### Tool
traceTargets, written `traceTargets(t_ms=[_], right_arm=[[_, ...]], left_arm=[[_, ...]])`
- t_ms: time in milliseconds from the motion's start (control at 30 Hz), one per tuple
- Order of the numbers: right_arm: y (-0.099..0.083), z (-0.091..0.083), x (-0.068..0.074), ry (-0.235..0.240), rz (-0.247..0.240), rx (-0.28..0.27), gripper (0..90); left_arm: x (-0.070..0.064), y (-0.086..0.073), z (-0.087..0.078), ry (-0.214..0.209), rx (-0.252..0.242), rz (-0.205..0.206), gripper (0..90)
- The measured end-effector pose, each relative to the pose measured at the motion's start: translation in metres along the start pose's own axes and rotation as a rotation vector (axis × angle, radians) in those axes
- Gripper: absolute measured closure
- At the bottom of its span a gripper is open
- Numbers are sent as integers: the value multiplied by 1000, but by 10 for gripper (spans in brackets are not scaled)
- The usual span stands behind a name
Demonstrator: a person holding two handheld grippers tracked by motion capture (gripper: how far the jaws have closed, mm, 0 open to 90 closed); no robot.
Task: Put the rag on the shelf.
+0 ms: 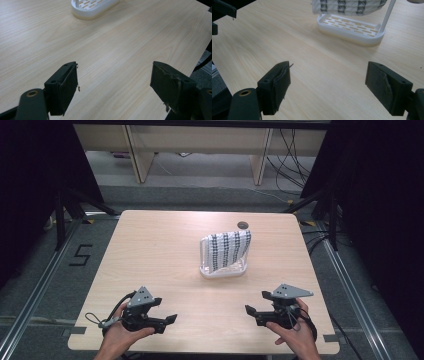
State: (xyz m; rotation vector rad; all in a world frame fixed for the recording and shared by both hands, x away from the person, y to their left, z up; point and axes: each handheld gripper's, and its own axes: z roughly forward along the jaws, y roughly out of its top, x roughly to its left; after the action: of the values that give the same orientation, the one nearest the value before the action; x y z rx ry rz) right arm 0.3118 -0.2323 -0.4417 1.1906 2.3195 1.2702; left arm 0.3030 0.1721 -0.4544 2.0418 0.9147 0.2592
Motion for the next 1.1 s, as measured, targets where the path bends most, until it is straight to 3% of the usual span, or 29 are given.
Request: traceTargets(t_ms=[167,200,233,267,333,433,500,567,600,900,933,1067,1100], right_arm=[[-7,4,-2,-6,-19,-2,192],[-10,5,1,2,9,21,191],[-10,5,1,2,9,21,191],[-13,8,0,-9,-17,8,191],[-17,9,1,-23,-29,20,191],[-21,10,2,-25,-33,31,191],[-25,11,5,-20,-6,47,190],[-29,14,3,-9,-30,47,190],[-31,13,5,-14,-15,63,191],[-44,16,4,-25,-34,100,190],[-45,15,5,-22,-18,106,190],[-47,14,5,-29,-35,104,189],[-47,14,5,-30,-37,103,189]], left_arm=[[0,-7,-3,2,-4,0,211],[0,-9,-3,6,-3,10,211],[-3,-11,-3,9,-16,-14,211],[-1,-12,-5,11,2,13,212],[-2,-16,-5,19,1,19,211],[-5,-24,-3,32,16,36,211],[-5,-29,-2,49,38,71,210],[-6,-36,-1,68,54,98,210],[-7,-38,-1,60,43,87,211],[-3,-51,-9,72,40,54,210],[-3,-52,-9,74,44,56,210],[-4,-52,-9,73,43,46,211],[-3,-51,-9,73,47,60,210]])
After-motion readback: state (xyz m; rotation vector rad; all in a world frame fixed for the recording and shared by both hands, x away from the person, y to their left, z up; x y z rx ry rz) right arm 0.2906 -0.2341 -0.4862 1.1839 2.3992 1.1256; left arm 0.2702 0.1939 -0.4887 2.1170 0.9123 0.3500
